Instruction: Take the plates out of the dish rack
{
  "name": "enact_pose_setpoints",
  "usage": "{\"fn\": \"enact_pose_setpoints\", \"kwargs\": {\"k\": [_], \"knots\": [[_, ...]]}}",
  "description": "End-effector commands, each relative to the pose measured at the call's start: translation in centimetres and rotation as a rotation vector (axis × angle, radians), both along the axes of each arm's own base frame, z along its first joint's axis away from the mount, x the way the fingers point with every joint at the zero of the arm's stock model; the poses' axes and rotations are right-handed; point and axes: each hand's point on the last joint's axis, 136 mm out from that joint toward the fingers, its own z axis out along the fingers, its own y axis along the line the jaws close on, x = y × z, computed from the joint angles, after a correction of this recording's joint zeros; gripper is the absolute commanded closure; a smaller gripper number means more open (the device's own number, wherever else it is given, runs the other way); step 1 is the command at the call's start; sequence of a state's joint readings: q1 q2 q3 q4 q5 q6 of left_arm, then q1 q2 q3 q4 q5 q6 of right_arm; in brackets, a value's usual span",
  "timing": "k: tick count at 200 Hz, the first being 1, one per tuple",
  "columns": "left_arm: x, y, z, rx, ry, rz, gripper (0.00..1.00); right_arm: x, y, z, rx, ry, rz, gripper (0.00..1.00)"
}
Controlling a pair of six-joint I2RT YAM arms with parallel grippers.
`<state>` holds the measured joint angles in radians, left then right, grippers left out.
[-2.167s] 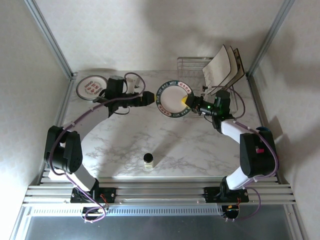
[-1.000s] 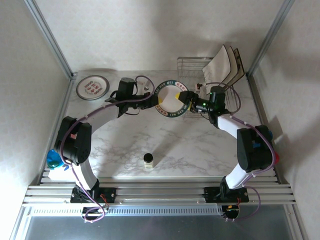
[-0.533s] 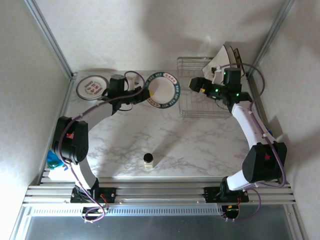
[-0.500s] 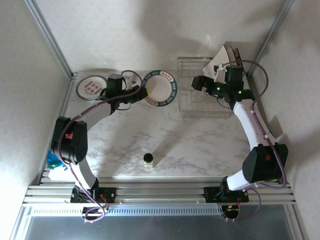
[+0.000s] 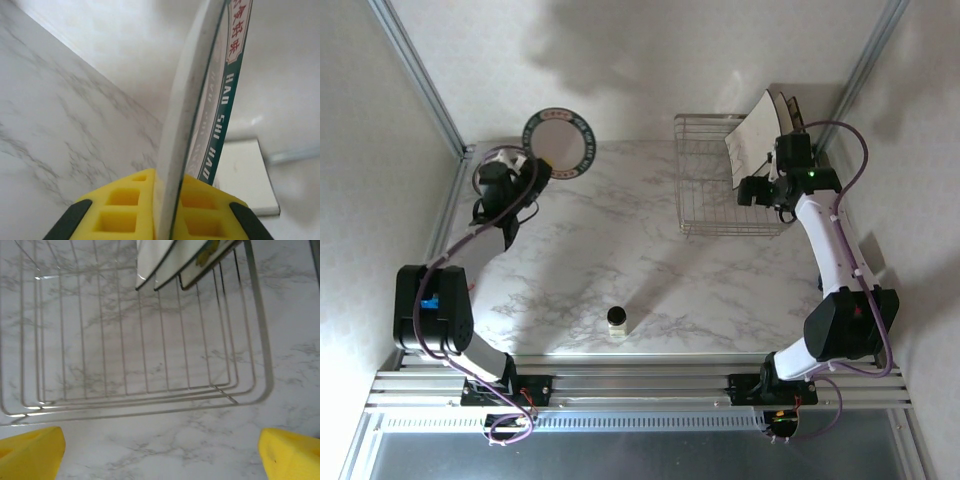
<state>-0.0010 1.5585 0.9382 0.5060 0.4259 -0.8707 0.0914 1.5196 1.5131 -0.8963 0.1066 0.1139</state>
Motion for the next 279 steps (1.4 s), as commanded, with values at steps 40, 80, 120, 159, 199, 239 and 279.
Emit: {"fn": "enact_pose_setpoints", "kwargs": {"k": [40,80,120,159,199,239,279], "knots": [[0.9,8.8,-0.3,-0.138,-0.049,0.377,1.00,-0.8,-0.4,0.0,-0.016,0.001,0.011,0.01],[2.3,12.3,-2.4,-0.214,-0.038,0.454,1.00,-1.2,-0.4,-0.8,-0.010,0.003,0.007,0.01],[2.7,14.2,-5.3,-0.266,0.012,0.543,1.00,-1.0,-0.1,-1.1,0.002,0.011,0.010,0.01],[2.5,16.0,-7.6,-0.303,0.040,0.609,1.00,-0.8,-0.1,-1.5,0.007,0.023,0.007,0.01],[3.4,16.8,-9.4,-0.327,0.065,0.618,1.00,-0.8,0.0,-2.1,0.011,0.041,-0.001,0.01],[4.6,17.3,-10.6,-0.325,0.086,0.626,1.00,-0.9,0.0,-2.5,0.017,0.052,-0.012,0.01],[5.9,17.5,-11.7,-0.337,0.105,0.621,1.00,-0.8,0.2,-2.9,0.025,0.057,-0.004,0.01]]}}
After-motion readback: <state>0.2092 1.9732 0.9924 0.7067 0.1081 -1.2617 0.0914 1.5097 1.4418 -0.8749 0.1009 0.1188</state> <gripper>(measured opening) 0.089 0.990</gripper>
